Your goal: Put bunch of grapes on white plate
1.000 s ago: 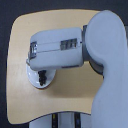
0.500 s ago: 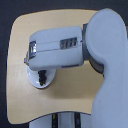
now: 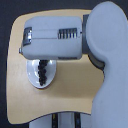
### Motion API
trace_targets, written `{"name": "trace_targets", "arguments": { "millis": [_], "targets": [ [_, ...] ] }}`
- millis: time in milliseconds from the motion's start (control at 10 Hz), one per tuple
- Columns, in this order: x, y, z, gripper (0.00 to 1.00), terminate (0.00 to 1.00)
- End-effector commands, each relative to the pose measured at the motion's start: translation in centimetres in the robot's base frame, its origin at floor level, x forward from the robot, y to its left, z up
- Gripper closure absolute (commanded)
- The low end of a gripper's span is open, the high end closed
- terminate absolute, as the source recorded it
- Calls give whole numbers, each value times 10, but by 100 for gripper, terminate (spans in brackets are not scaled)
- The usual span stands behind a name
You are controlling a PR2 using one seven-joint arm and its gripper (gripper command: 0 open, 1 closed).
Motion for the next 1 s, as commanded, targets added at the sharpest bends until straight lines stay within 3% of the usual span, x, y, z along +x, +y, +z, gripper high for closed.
{"name": "trace_targets", "arguments": {
  "millis": [0,500,900],
  "targets": [
    [36,-16,122,0,0],
    [12,-161,153,0,0],
    [12,-285,173,0,0]
  ]
}}
